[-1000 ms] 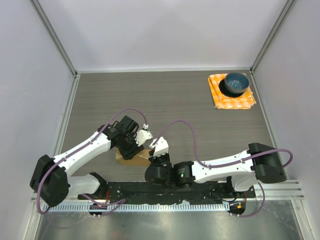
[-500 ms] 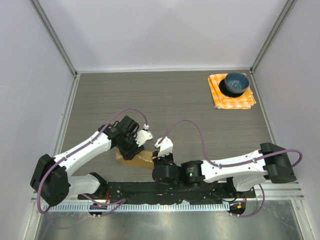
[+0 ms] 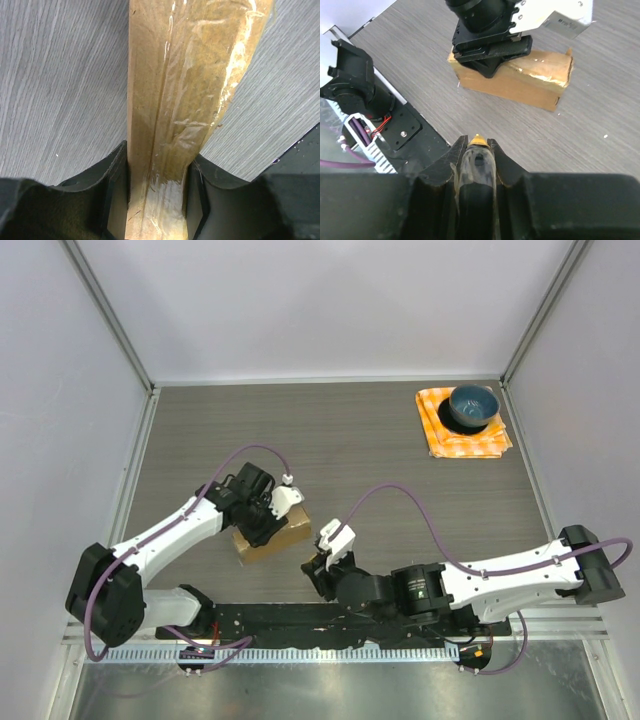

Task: Unpack the express box
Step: Cut the express box at the center of the board, then adjust the express box at the center of the board.

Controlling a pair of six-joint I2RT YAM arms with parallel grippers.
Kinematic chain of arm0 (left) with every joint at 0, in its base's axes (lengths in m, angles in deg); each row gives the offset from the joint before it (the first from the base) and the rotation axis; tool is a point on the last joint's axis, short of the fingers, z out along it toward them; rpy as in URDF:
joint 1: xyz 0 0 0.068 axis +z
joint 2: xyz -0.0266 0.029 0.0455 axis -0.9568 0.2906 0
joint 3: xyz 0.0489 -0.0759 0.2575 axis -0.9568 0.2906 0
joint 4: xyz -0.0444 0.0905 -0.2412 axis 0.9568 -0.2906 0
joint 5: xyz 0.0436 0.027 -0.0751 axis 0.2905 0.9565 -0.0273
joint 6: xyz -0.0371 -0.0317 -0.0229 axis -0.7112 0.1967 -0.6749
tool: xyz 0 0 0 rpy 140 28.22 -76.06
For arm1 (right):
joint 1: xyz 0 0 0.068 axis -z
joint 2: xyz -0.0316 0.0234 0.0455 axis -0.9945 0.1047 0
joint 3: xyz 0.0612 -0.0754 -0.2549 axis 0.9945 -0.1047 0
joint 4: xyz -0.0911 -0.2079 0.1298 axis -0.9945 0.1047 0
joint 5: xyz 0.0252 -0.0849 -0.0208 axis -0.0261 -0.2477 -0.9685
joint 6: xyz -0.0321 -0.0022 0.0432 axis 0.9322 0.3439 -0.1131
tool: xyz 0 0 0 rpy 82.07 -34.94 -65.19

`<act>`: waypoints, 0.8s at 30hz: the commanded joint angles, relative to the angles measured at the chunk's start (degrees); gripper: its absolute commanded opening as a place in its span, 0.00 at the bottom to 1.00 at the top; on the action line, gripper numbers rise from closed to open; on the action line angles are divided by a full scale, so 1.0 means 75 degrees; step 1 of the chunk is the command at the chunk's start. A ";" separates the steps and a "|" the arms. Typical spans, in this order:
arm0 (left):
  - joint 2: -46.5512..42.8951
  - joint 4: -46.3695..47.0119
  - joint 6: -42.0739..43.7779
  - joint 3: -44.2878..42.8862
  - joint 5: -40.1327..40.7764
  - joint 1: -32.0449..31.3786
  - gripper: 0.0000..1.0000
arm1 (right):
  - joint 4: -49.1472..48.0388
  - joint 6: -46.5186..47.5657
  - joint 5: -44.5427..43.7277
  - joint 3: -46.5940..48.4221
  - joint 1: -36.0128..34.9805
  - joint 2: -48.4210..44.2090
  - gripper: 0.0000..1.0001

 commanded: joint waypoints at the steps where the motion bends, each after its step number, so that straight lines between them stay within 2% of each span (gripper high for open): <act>1: -0.0149 -0.0332 0.0626 -0.0119 -0.0594 0.0001 0.03 | -0.0887 0.1494 -0.0438 -0.0322 0.0051 -0.0235 0.01; 5: -0.0161 -0.1432 0.1458 -0.0633 -0.1694 0.0001 0.15 | -0.2582 0.3030 -0.0242 -0.1118 0.0063 -0.0481 0.01; 8: -0.0196 -0.2219 0.1974 -0.0963 -0.2001 0.0013 0.43 | -0.3405 0.4120 0.0191 -0.1588 0.0051 -0.0774 0.01; 17: 0.0178 -0.3519 0.3250 -0.1396 -0.3396 0.0013 0.52 | -0.3642 0.5564 0.1749 -0.1707 0.0063 -0.1103 0.01; 21: 0.0705 -0.4503 0.3826 -0.1666 -0.3760 0.0013 0.53 | -0.3491 0.6137 0.2454 -0.1544 0.0063 -0.1033 0.01; 24: 0.1034 -0.4739 0.3944 -0.1854 -0.3924 0.0013 0.52 | -0.3303 0.6256 0.2934 -0.1345 0.0063 -0.0834 0.01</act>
